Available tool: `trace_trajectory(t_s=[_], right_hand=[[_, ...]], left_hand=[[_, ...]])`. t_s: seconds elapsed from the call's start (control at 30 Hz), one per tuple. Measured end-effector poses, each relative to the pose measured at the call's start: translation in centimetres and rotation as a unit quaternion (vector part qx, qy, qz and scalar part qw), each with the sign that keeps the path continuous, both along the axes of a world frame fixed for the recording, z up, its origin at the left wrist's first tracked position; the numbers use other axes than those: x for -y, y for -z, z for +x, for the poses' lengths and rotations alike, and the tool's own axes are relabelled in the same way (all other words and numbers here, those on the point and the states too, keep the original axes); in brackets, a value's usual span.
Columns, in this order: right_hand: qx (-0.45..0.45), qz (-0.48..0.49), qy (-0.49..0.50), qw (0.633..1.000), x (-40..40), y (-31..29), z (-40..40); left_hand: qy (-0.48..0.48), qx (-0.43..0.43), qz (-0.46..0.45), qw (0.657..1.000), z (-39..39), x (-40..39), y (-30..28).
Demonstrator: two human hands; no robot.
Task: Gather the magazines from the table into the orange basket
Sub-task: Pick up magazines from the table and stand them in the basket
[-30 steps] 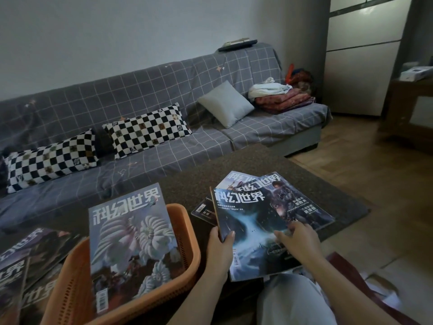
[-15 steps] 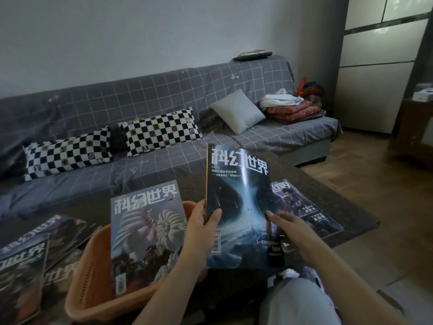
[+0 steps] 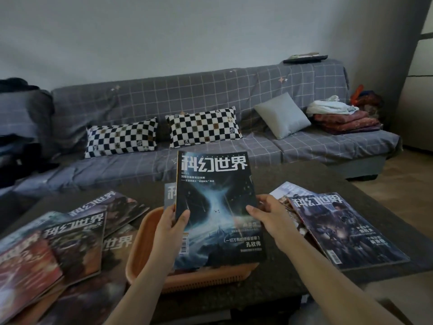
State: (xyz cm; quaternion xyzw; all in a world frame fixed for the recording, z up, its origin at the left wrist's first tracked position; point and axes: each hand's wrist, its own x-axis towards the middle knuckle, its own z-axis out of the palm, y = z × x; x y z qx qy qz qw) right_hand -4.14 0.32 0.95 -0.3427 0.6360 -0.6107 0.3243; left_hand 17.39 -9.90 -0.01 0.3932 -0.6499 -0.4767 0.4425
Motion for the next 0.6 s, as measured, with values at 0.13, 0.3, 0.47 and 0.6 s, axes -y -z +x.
trace_trajectory(t_s=[0.13, 0.3, 0.47, 0.6], right_hand=[[-0.068, 0.036, 0.001, 0.997, 3.0, 0.7, 2.5], [-0.176, 0.065, 0.012, 0.982, 4.5, 2.2, 4.0], [-0.281, 0.108, 0.036, 0.953, 4.8, 3.2, 4.3], [-0.326, 0.121, 0.045, 0.937, 4.9, 3.9, 4.5]], left_hand=[[-0.044, 0.061, -0.017, 0.997, 2.2, 2.3, 1.0], [-0.065, 0.129, -0.024, 0.989, 3.4, 3.5, 2.8], [-0.137, 0.199, -0.084, 0.967, 2.8, 3.2, 3.0], [-0.137, 0.202, -0.07, 0.967, 3.1, 3.6, 3.2]])
